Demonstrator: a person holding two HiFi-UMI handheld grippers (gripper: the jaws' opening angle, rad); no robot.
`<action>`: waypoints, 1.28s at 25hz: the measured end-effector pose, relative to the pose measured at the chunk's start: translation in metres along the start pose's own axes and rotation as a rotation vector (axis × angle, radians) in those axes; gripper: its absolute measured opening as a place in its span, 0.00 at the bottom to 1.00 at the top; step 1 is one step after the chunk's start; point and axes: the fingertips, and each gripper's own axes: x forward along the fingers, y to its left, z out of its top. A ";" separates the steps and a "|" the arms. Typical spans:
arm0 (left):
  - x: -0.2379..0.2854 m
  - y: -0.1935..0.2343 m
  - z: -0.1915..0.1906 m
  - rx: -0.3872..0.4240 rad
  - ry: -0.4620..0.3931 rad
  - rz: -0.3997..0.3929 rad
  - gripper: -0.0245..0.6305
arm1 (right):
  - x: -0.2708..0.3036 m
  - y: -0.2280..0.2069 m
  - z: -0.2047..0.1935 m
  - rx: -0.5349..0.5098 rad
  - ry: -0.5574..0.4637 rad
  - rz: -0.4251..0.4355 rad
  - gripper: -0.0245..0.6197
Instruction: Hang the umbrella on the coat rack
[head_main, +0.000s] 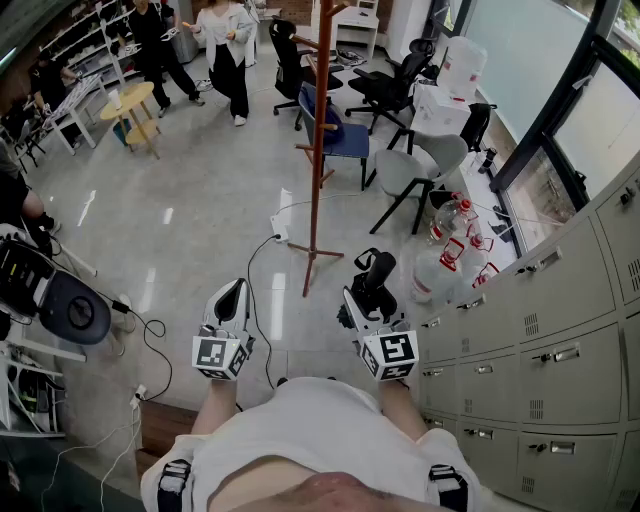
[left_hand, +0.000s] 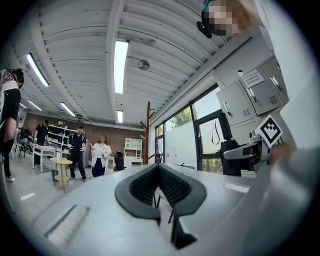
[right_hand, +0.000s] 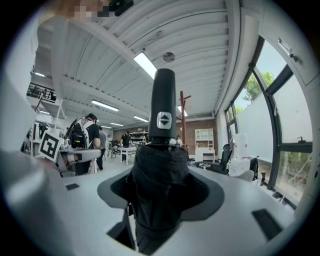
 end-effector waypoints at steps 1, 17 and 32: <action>-0.001 0.001 -0.001 0.004 0.004 0.010 0.05 | -0.001 -0.002 -0.001 0.009 0.001 -0.007 0.45; -0.002 -0.007 -0.017 0.018 0.057 0.012 0.05 | -0.002 -0.014 -0.009 0.022 0.008 -0.047 0.45; 0.009 -0.036 -0.021 -0.008 0.080 -0.003 0.05 | -0.009 -0.022 -0.001 0.030 -0.019 0.045 0.45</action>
